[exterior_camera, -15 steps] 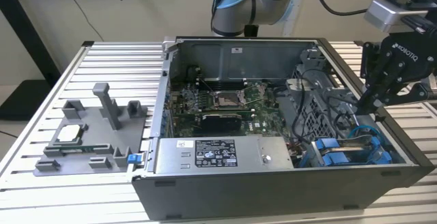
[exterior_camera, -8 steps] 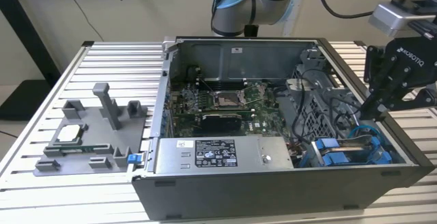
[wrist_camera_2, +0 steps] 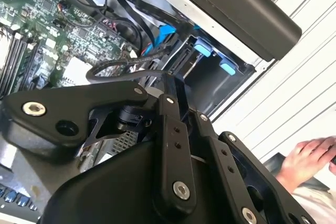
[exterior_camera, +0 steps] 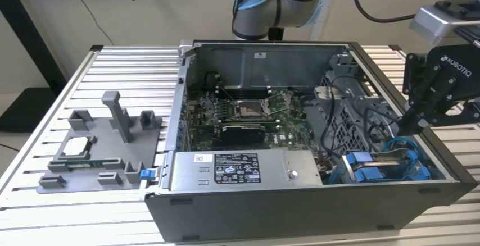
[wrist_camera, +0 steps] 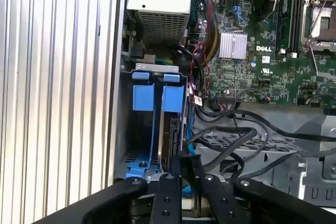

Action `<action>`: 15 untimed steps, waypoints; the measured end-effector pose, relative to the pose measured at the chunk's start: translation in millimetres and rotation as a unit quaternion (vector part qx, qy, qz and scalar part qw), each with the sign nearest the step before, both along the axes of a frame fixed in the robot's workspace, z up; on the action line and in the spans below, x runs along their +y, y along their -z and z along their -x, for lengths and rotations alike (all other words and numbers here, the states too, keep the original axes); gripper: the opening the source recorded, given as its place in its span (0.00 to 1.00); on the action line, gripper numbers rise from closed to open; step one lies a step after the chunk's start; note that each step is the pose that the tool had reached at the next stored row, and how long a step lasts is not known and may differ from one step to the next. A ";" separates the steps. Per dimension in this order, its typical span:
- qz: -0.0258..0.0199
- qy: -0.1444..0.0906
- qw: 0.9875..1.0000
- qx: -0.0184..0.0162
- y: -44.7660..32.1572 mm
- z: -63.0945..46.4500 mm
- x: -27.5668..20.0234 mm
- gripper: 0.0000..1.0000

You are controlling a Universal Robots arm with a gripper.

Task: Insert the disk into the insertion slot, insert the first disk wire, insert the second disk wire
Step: 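Insert the first disk wire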

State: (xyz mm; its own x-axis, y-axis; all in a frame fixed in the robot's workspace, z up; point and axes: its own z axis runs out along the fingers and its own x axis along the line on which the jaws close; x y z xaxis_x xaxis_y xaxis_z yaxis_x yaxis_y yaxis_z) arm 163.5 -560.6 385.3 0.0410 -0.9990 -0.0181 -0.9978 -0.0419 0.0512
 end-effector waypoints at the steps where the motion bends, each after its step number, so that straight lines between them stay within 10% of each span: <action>1: 0.000 0.000 1.000 0.000 0.1 0.0 -0.8 0.00; 15: 0.000 0.004 1.000 0.000 10.3 0.1 -3.0 0.00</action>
